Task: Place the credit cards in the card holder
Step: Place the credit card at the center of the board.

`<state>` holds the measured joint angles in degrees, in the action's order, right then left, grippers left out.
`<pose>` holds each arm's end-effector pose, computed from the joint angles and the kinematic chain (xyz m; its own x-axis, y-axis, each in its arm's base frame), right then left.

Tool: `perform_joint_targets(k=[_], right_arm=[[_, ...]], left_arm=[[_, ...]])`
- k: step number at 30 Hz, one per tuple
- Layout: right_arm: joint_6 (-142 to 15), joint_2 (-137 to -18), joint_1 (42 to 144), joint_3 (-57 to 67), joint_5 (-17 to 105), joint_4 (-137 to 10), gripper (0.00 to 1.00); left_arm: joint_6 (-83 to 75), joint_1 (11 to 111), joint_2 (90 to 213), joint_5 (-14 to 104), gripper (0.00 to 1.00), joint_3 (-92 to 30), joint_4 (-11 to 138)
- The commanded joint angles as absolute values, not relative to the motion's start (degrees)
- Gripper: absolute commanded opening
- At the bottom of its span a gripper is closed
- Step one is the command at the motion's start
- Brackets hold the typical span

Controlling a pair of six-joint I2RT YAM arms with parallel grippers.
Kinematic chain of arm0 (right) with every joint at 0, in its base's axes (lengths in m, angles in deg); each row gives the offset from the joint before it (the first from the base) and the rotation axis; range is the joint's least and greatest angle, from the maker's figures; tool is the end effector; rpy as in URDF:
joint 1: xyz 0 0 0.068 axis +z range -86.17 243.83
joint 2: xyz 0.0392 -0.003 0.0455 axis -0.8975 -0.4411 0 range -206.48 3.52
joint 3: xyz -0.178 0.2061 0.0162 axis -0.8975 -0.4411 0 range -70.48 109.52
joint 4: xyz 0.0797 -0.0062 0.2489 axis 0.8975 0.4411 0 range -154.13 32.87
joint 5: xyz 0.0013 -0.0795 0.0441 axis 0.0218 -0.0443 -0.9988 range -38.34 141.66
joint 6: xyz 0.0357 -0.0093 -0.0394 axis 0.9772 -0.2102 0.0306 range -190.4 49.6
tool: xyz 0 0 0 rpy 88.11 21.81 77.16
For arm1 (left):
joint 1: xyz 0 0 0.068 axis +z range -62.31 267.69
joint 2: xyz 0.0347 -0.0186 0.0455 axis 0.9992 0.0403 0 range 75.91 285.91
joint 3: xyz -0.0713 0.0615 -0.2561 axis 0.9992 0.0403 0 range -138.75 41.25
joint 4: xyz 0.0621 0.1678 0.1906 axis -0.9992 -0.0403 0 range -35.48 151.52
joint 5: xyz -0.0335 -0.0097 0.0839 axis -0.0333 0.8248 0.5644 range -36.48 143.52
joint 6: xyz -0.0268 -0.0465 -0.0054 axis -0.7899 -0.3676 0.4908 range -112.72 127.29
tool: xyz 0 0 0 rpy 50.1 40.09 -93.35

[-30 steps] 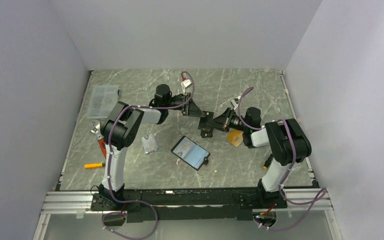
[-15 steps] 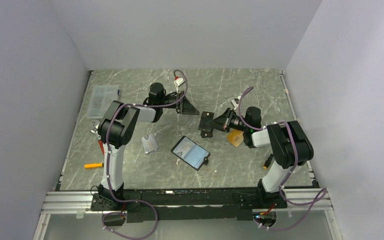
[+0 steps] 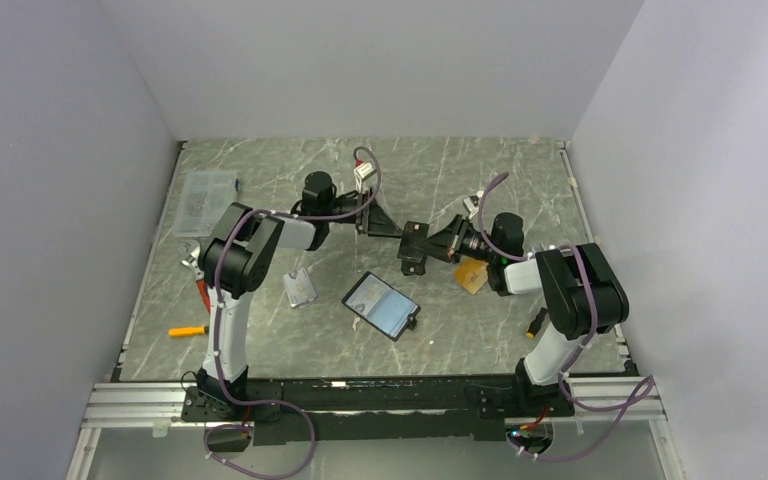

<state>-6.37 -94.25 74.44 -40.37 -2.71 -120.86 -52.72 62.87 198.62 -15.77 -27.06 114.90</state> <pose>0.2869 0.0831 0.1532 -0.8832 0.3674 -0.2914 -0.2229 0.2178 0.9502 0.3859 -0.2151 0.1698 -0.8718 0.0658 -0.4854 0.4845 -0.0295 -0.8743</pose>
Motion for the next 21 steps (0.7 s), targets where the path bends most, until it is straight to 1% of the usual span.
perform_joint_targets(k=[1,9,11,13,14,16,19,21], right_arm=[[-6.66,-92.01,74.42,-38.37,-1.84,-124.27,0.0],[-4.72,-94.82,74.7,-36.84,-1.22,-126.89,0.0],[-5.54,-94.71,74.85,-37.02,-0.6,-126.08,0.0],[-7.24,-94.13,74.84,-37.0,-0.09,-123.74,0.0],[-8.49,-93.68,74.87,-37.04,0.32,-122.25,0.0],[-10.82,-92.35,74.85,-37.36,2.41,-118.54,0.0],[-13.65,-89.84,74.93,-38.09,5.84,-114.23,0.0],[-13.68,-89.0,74.86,-38.57,7.37,-114.14,0.0]], left_arm=[[-56.7,62.12,197.09,-18.02,0.71,-24.09,122.76],[-67.11,59.91,197.56,-19.34,0.63,-23.38,135.62],[-68.96,59.38,197.84,-19.39,0.59,-23.96,137.44],[-70.81,59.21,198.02,-19.34,0.53,-24.19,139.27],[-71.14,59.16,197.93,-19.46,0.5,-24.29,139.76],[-71.01,59.19,197.53,-19.68,0.47,-23.86,139.78],[-69.25,59.15,196.61,-19.76,0.45,-22.47,138.31],[-67.63,59.17,196.08,-19.78,0.45,-21.85,136.75]])
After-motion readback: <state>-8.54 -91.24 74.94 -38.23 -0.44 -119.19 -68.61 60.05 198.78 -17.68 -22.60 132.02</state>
